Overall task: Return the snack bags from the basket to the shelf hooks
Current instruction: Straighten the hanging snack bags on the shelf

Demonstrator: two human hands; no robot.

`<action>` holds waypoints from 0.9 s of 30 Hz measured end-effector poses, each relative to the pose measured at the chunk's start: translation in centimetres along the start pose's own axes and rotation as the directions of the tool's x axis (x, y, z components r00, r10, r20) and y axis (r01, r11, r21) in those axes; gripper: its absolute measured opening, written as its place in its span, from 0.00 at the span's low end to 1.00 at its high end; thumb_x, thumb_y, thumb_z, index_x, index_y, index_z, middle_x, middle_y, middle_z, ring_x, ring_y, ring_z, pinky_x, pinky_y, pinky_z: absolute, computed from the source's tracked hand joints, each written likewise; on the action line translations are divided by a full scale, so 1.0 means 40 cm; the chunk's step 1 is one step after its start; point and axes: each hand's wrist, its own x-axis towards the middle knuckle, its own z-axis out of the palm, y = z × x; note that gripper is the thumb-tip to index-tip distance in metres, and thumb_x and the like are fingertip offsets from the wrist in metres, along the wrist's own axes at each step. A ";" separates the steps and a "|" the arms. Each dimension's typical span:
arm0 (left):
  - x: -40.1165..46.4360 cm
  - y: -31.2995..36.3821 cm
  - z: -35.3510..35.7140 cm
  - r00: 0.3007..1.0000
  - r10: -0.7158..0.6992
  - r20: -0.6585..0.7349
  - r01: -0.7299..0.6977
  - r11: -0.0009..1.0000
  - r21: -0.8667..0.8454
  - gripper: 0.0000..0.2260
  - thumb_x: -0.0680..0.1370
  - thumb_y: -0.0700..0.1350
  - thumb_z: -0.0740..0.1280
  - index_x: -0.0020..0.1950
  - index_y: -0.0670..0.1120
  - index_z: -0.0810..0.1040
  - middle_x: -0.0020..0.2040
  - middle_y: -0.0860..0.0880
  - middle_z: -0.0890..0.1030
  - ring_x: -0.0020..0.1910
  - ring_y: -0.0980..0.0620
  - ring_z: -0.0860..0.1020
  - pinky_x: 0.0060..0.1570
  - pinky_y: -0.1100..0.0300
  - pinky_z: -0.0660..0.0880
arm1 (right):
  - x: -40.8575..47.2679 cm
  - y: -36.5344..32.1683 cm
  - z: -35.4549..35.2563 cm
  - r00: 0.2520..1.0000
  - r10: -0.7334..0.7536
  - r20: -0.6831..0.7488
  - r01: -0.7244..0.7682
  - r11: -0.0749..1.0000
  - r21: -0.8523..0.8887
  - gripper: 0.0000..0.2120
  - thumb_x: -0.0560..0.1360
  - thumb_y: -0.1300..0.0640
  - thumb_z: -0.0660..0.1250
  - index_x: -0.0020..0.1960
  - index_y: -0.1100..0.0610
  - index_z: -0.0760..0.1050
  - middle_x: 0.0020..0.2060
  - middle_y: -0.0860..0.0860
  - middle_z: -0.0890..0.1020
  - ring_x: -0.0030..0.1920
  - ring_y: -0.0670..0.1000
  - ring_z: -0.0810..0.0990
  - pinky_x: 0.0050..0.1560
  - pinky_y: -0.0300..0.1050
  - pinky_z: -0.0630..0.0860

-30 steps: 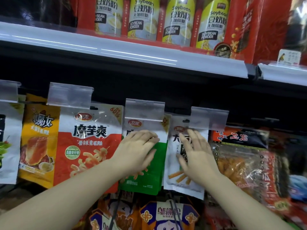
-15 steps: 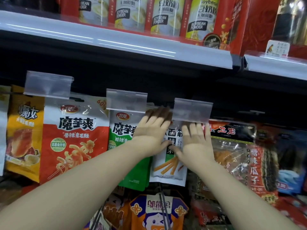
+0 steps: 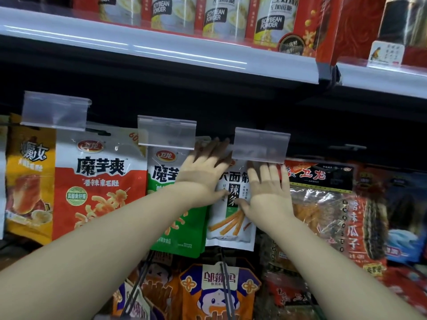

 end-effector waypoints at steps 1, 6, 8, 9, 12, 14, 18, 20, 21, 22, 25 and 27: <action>-0.003 -0.001 0.003 1.000 0.014 -0.010 -0.014 1.000 0.005 0.35 0.76 0.66 0.58 0.78 0.55 0.49 0.79 0.52 0.51 0.78 0.48 0.44 0.73 0.49 0.34 | 0.000 -0.001 0.001 1.000 -0.002 -0.001 0.002 1.000 -0.003 0.38 0.75 0.35 0.58 0.77 0.54 0.52 0.72 0.55 0.60 0.75 0.58 0.52 0.74 0.58 0.35; -0.018 -0.002 0.022 0.998 0.053 -0.023 -0.053 0.999 -0.002 0.35 0.76 0.64 0.60 0.78 0.54 0.50 0.77 0.49 0.56 0.78 0.47 0.48 0.74 0.47 0.36 | -0.007 -0.005 0.001 1.000 -0.001 0.003 0.001 1.000 0.003 0.38 0.75 0.34 0.56 0.77 0.53 0.51 0.75 0.56 0.56 0.76 0.59 0.48 0.70 0.58 0.30; -0.024 -0.001 0.026 0.998 0.055 -0.044 -0.056 0.998 -0.016 0.35 0.76 0.63 0.60 0.78 0.53 0.50 0.77 0.48 0.56 0.77 0.46 0.50 0.74 0.47 0.40 | -0.012 -0.007 -0.001 1.000 0.001 0.008 -0.001 1.000 0.000 0.38 0.76 0.34 0.55 0.78 0.53 0.51 0.75 0.57 0.56 0.77 0.59 0.48 0.69 0.58 0.29; -0.026 0.000 0.027 0.997 0.052 -0.057 -0.054 0.998 -0.028 0.35 0.77 0.62 0.60 0.78 0.53 0.49 0.77 0.48 0.55 0.76 0.46 0.51 0.75 0.48 0.42 | -0.014 -0.008 0.000 1.000 0.006 0.000 -0.006 1.000 0.015 0.38 0.75 0.34 0.56 0.78 0.53 0.52 0.75 0.57 0.56 0.77 0.59 0.48 0.70 0.58 0.29; -0.037 0.001 0.030 0.995 0.035 -0.088 -0.040 0.998 -0.058 0.36 0.78 0.60 0.60 0.79 0.54 0.45 0.78 0.47 0.52 0.77 0.46 0.51 0.75 0.48 0.44 | -0.018 -0.011 0.008 1.000 -0.008 0.006 0.008 1.000 0.007 0.39 0.75 0.35 0.59 0.77 0.54 0.54 0.75 0.59 0.58 0.76 0.61 0.50 0.68 0.56 0.26; -0.053 -0.001 0.034 0.994 0.027 -0.102 -0.035 0.996 -0.081 0.36 0.79 0.60 0.59 0.79 0.54 0.42 0.79 0.47 0.49 0.77 0.46 0.48 0.75 0.49 0.41 | -0.021 -0.014 0.018 1.000 -0.014 0.024 0.015 1.000 -0.011 0.39 0.70 0.36 0.66 0.74 0.56 0.63 0.72 0.61 0.66 0.74 0.63 0.60 0.70 0.55 0.30; -0.113 -0.023 0.057 0.994 -0.015 -0.108 -0.001 0.990 -0.143 0.35 0.80 0.59 0.56 0.78 0.55 0.36 0.79 0.48 0.39 0.78 0.49 0.39 0.71 0.54 0.33 | -0.033 -0.030 0.036 1.000 0.004 0.008 -0.004 1.000 0.000 0.38 0.64 0.39 0.74 0.68 0.58 0.73 0.65 0.63 0.75 0.68 0.64 0.70 0.71 0.56 0.39; -0.148 -0.045 0.069 0.993 -0.038 -0.109 0.023 0.990 -0.137 0.35 0.80 0.60 0.56 0.78 0.55 0.37 0.79 0.48 0.37 0.78 0.48 0.38 0.71 0.54 0.34 | -0.042 -0.041 0.039 1.000 0.015 -0.004 -0.015 1.000 0.012 0.37 0.66 0.40 0.72 0.70 0.56 0.71 0.68 0.62 0.73 0.70 0.63 0.68 0.72 0.56 0.38; -0.166 -0.057 0.071 0.993 -0.051 -0.105 0.037 0.990 -0.135 0.35 0.80 0.60 0.56 0.78 0.54 0.38 0.79 0.48 0.37 0.78 0.48 0.38 0.72 0.54 0.36 | -0.046 -0.046 0.040 1.000 0.026 0.001 -0.026 1.000 0.014 0.37 0.67 0.41 0.72 0.70 0.56 0.70 0.68 0.62 0.72 0.71 0.63 0.68 0.72 0.57 0.39; -0.183 -0.070 0.072 0.993 -0.067 -0.101 0.053 0.989 -0.136 0.34 0.80 0.60 0.56 0.79 0.54 0.40 0.79 0.48 0.37 0.78 0.48 0.39 0.73 0.54 0.38 | -0.048 -0.054 0.040 0.999 0.030 0.009 -0.031 0.999 0.027 0.36 0.67 0.42 0.73 0.70 0.56 0.70 0.69 0.62 0.72 0.71 0.63 0.68 0.72 0.58 0.43; -0.238 -0.112 0.070 0.989 -0.120 -0.087 0.103 0.977 -0.185 0.31 0.80 0.59 0.54 0.79 0.55 0.44 0.80 0.50 0.42 0.79 0.50 0.43 0.71 0.57 0.38 | -0.055 -0.080 0.028 1.000 0.025 0.014 -0.027 0.993 0.119 0.34 0.71 0.44 0.70 0.73 0.56 0.67 0.72 0.62 0.67 0.73 0.62 0.64 0.74 0.56 0.53; -0.280 -0.145 0.065 0.983 -0.162 -0.082 0.142 0.968 -0.208 0.29 0.81 0.59 0.53 0.79 0.56 0.45 0.80 0.52 0.44 0.78 0.51 0.44 0.70 0.58 0.38 | -0.068 -0.102 0.021 0.999 0.008 0.041 -0.017 0.978 0.209 0.33 0.75 0.46 0.65 0.76 0.56 0.61 0.76 0.59 0.60 0.76 0.60 0.58 0.74 0.54 0.56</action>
